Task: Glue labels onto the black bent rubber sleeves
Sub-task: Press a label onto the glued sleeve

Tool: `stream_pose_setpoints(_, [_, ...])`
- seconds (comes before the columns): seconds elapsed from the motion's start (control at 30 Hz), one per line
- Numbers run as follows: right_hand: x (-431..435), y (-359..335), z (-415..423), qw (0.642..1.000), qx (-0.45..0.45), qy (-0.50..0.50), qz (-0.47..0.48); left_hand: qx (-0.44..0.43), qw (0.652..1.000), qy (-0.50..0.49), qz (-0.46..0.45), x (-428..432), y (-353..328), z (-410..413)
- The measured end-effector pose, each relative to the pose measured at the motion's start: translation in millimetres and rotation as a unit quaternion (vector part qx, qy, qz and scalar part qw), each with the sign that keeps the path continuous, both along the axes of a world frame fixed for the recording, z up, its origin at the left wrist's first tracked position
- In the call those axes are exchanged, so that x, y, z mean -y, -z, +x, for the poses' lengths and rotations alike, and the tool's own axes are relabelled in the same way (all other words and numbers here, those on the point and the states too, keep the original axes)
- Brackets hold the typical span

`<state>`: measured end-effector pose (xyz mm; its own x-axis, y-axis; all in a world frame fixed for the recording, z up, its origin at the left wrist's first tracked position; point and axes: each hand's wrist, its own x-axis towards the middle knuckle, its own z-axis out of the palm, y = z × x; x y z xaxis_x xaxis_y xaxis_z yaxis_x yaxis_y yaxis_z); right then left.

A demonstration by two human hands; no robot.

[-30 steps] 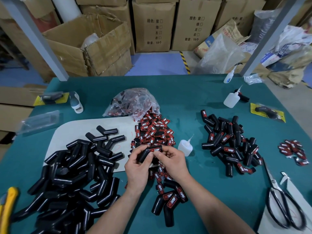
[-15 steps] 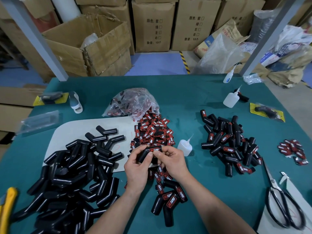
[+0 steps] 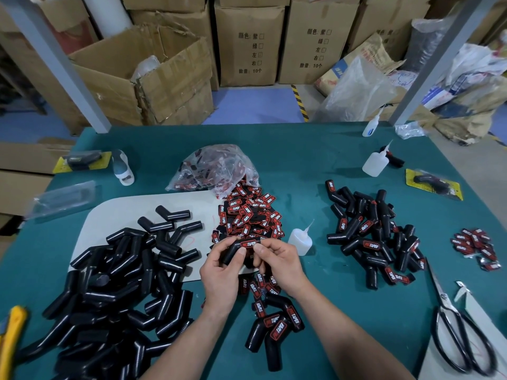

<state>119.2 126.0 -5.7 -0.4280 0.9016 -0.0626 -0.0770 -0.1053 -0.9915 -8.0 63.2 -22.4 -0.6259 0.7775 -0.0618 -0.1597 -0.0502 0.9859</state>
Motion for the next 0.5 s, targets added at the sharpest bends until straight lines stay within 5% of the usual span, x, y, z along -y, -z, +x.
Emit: stream_pose_setpoints(0.5, [-4.6, 6.5, 5.7, 0.997, 0.075, -0.024, -0.022, -0.069, 0.996, 0.037, 0.031, 3.8, -5.4, 3.8])
